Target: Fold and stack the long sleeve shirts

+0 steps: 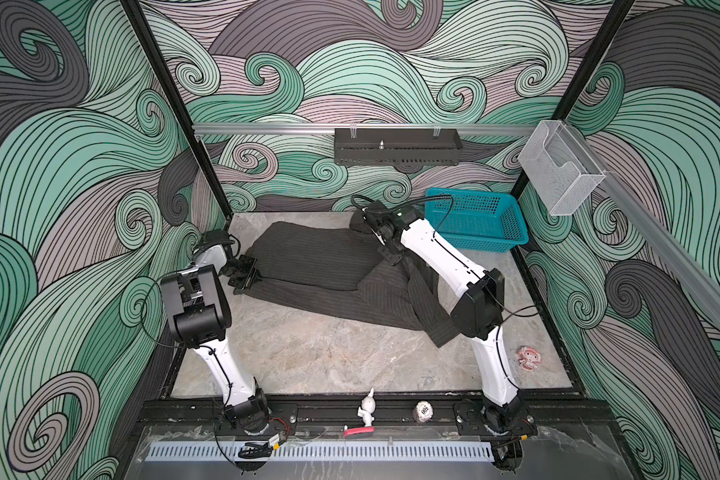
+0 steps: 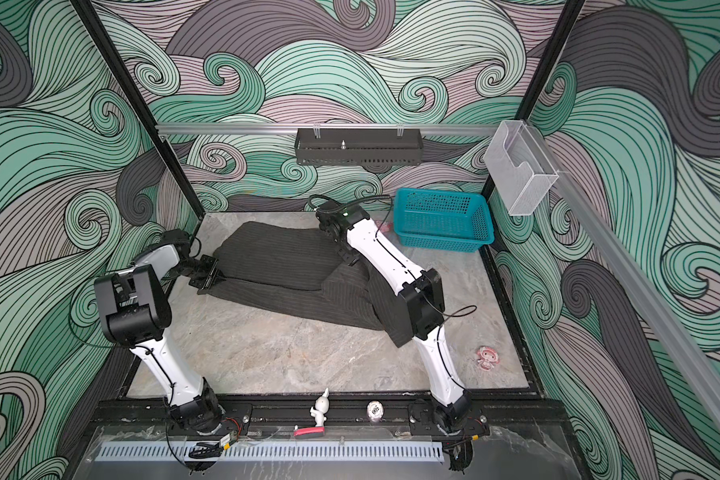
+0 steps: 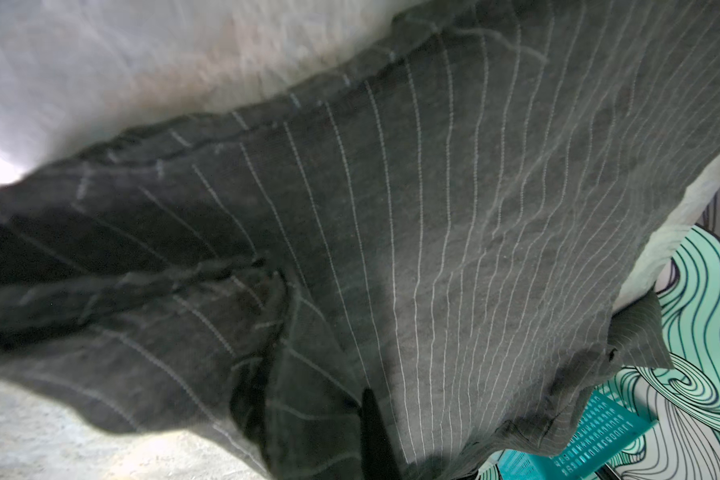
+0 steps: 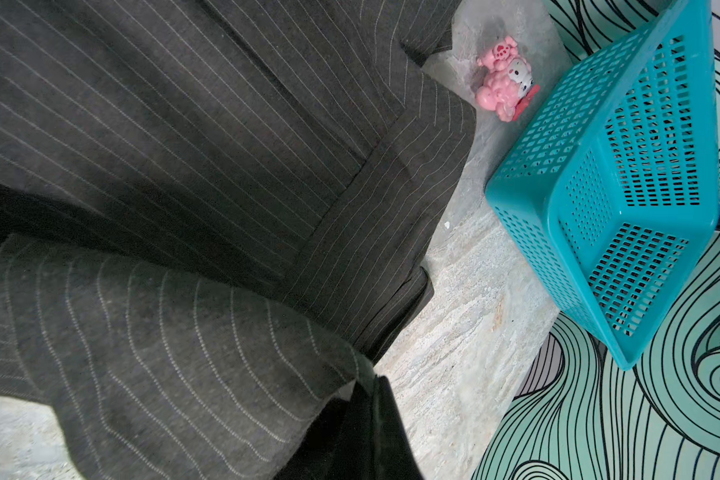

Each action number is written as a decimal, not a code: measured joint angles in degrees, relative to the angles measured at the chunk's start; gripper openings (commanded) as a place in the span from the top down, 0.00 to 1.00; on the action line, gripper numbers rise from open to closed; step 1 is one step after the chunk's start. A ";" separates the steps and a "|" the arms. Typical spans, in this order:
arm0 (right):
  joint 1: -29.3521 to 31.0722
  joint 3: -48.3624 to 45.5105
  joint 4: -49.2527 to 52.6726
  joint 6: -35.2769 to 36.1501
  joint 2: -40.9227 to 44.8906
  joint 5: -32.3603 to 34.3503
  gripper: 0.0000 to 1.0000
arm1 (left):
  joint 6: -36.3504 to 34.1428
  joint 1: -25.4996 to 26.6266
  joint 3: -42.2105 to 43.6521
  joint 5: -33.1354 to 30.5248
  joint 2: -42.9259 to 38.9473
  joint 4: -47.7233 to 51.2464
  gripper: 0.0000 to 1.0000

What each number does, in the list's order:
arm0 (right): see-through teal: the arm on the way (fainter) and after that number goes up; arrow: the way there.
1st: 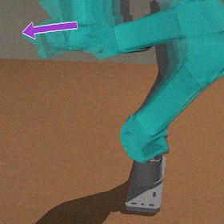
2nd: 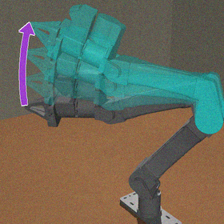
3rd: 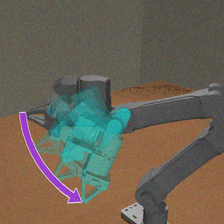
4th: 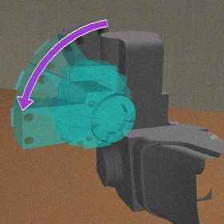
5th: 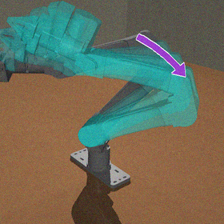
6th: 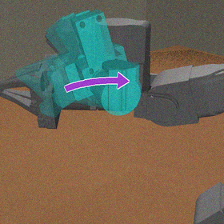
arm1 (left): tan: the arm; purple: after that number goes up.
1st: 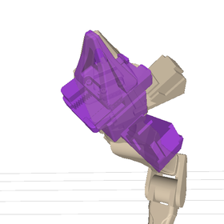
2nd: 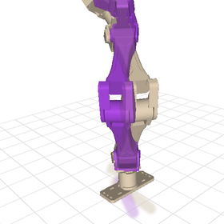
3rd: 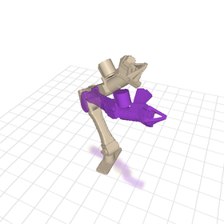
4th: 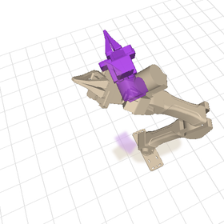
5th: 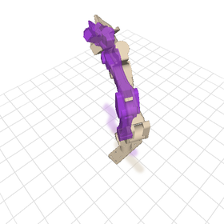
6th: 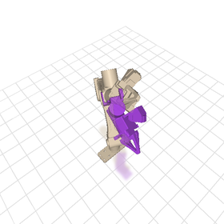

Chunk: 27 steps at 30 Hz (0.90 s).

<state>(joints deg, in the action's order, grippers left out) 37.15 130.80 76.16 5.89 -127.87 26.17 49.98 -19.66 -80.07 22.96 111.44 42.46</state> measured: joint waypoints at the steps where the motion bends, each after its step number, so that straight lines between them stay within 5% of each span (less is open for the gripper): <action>1: -0.20 0.57 0.00 0.13 -0.79 0.26 1.00 | 0.00 0.04 -0.31 -0.28 0.26 0.15 1.00; 6: -1.14 3.34 -0.07 1.03 -4.66 1.53 0.98 | 0.17 0.22 -1.05 -1.36 0.66 0.81 0.76; 11: -1.73 6.36 -0.04 1.05 -6.64 1.92 0.54 | 0.13 0.24 -2.08 -2.38 0.66 1.75 0.49; 14: -1.77 7.89 -0.09 0.20 -6.32 1.84 0.41 | 0.15 0.24 -2.69 -2.80 0.33 2.43 0.39; 18: -1.75 7.23 -0.13 -2.67 -3.52 0.94 0.34 | 0.00 0.17 -2.67 -2.95 -2.71 3.65 0.39; 21: -1.77 2.56 -0.35 -7.50 2.64 -3.54 0.38 | -0.85 0.20 -2.16 -2.14 -7.13 3.37 0.49; 27: -0.81 -20.96 -7.21 -19.21 19.08 -17.77 0.47 | -2.97 1.55 3.52 1.40 -9.33 1.40 0.67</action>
<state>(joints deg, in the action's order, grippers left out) 36.34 109.84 68.95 -13.32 -108.79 8.40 47.00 -18.11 -76.55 24.36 102.10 43.86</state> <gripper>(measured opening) 0.556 0.360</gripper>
